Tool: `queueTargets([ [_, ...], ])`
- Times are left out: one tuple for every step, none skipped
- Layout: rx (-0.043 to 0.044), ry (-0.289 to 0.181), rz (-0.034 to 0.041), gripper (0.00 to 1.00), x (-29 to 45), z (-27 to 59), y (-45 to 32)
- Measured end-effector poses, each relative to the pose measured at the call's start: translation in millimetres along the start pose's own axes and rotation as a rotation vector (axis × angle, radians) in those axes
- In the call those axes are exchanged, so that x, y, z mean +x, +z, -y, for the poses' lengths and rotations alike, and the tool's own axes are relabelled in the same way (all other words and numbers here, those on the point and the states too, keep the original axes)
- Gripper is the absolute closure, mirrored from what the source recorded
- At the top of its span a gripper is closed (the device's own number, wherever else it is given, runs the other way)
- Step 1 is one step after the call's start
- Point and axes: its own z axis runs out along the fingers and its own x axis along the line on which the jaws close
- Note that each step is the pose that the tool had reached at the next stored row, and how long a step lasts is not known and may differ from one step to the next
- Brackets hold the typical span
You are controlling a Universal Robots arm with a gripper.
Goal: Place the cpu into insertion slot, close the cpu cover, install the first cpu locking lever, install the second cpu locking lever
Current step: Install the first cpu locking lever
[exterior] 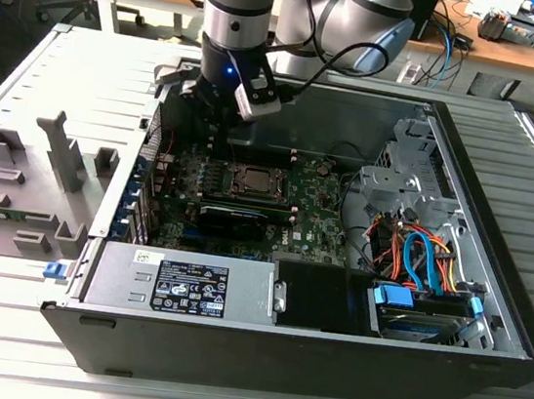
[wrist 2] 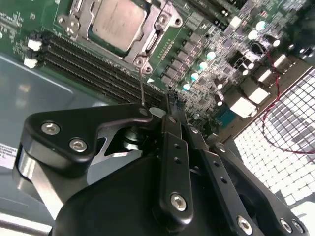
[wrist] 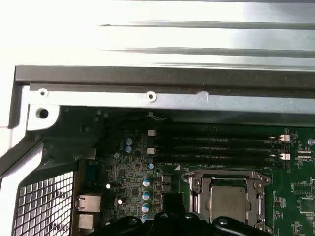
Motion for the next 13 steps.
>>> queueTargets([
  [0.0011, -0.042, -0.0034, 0.89, 0.5, -10.4, 2.8],
  [0.0011, -0.046, -0.0036, 0.89, 0.2, -17.8, 6.4],
  [0.0012, -0.046, -0.0037, 0.89, 0.1, -18.5, 7.7],
  [0.0012, -0.046, -0.0037, 0.89, 0.1, -18.9, 8.4],
  [0.0012, -0.046, -0.0036, 0.89, 0.0, -19.5, 9.5],
  [0.0011, -0.046, -0.0036, 0.89, -0.1, -20.1, 10.5],
  [0.0013, -0.046, -0.0038, 0.89, -0.1, -21.2, 11.6],
  [0.0013, -0.046, -0.0038, 0.89, -0.2, -22.0, 12.0],
  [0.0012, -0.046, -0.0037, 0.89, -0.2, -23.2, 12.4],
  [0.0013, -0.046, -0.0037, 0.89, -0.3, -24.5, 12.7],
  [0.0015, -0.046, -0.0038, 0.89, -0.3, -25.4, 12.7],
  [0.0017, -0.046, -0.0039, 0.89, -0.3, -26.4, 12.9],
  [0.0018, -0.046, -0.0038, 0.89, -0.3, -26.8, 13.0],
])
